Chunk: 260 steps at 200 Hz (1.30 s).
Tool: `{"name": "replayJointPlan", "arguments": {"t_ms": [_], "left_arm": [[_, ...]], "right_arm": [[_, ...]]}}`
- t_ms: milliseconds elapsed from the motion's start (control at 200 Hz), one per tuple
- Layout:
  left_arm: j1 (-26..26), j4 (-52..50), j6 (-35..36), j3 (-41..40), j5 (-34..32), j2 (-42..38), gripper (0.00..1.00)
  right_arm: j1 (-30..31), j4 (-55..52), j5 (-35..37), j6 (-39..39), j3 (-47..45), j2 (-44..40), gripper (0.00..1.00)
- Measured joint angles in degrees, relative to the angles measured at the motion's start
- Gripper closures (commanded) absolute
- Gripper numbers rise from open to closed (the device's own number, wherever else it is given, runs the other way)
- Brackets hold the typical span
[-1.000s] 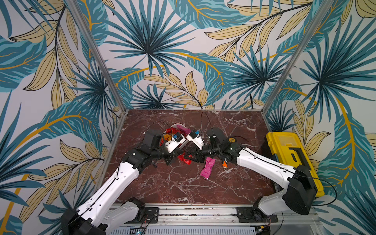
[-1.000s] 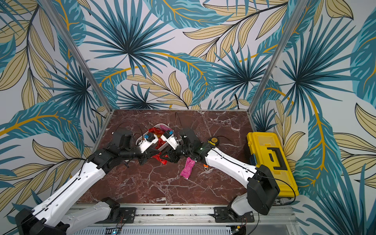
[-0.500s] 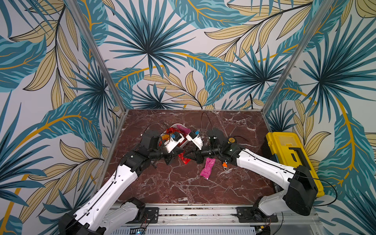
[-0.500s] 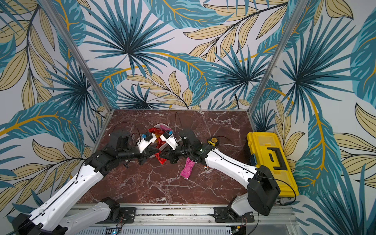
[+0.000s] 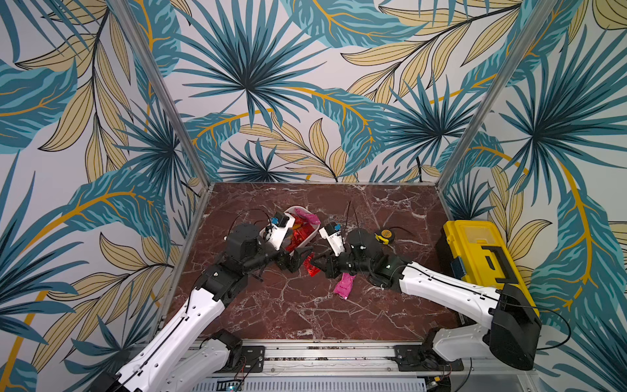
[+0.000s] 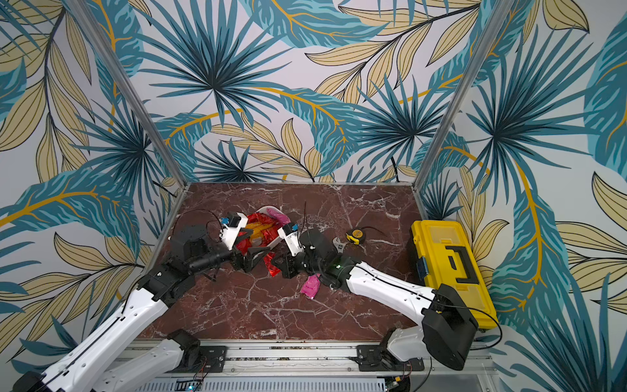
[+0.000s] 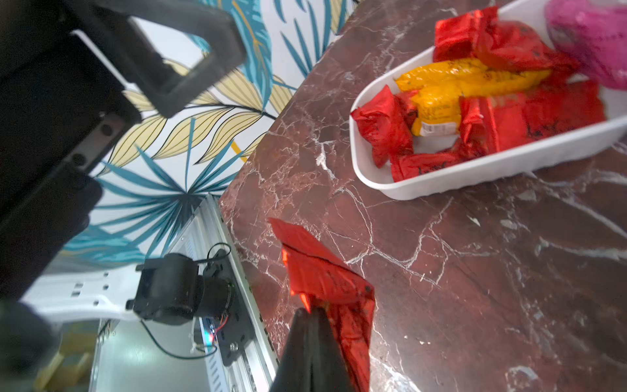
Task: Take the tea bags out of the storage box
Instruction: Pick up the tea bag from the storage box, then place the tea bag at the center of the board.
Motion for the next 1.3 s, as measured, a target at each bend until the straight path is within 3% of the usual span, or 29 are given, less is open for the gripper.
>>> {"name": "replayJointPlan", "arguments": {"t_ms": [230, 381, 541, 756, 1001, 1142, 1302], "left_arm": [[0.1, -1.4, -19.2, -1.7, -16.1, 0.2, 0.09], [0.5, -4.7, -26.3, -2.0, -19.6, 3.0, 0.12], [2.3, -7.1, -29.2, -2.2, -19.7, 5.5, 0.15], [6.3, -9.7, -29.3, -2.2, -17.2, 8.6, 0.22], [7.6, -12.0, -28.2, -2.1, -15.9, 11.3, 0.27], [7.8, -12.0, -28.0, -1.8, -15.8, 12.8, 0.3], [7.9, -10.7, -28.2, 1.0, -15.7, 16.5, 0.3]], "right_arm": [[4.5, -3.3, 18.9, 22.8, -2.3, -0.1, 1.0], [7.7, -7.2, 26.9, 33.3, -1.2, 2.3, 1.0], [7.7, -9.5, 30.3, 39.8, -0.1, 9.5, 1.0], [7.7, -9.7, 30.5, 42.6, 0.3, 16.9, 1.0], [7.7, -9.5, 31.0, 42.4, 1.1, 18.1, 0.66], [7.7, -10.3, 32.9, 41.3, 1.1, 15.7, 0.59], [7.7, -9.4, 35.4, 35.8, 0.3, 6.8, 0.53]]}}
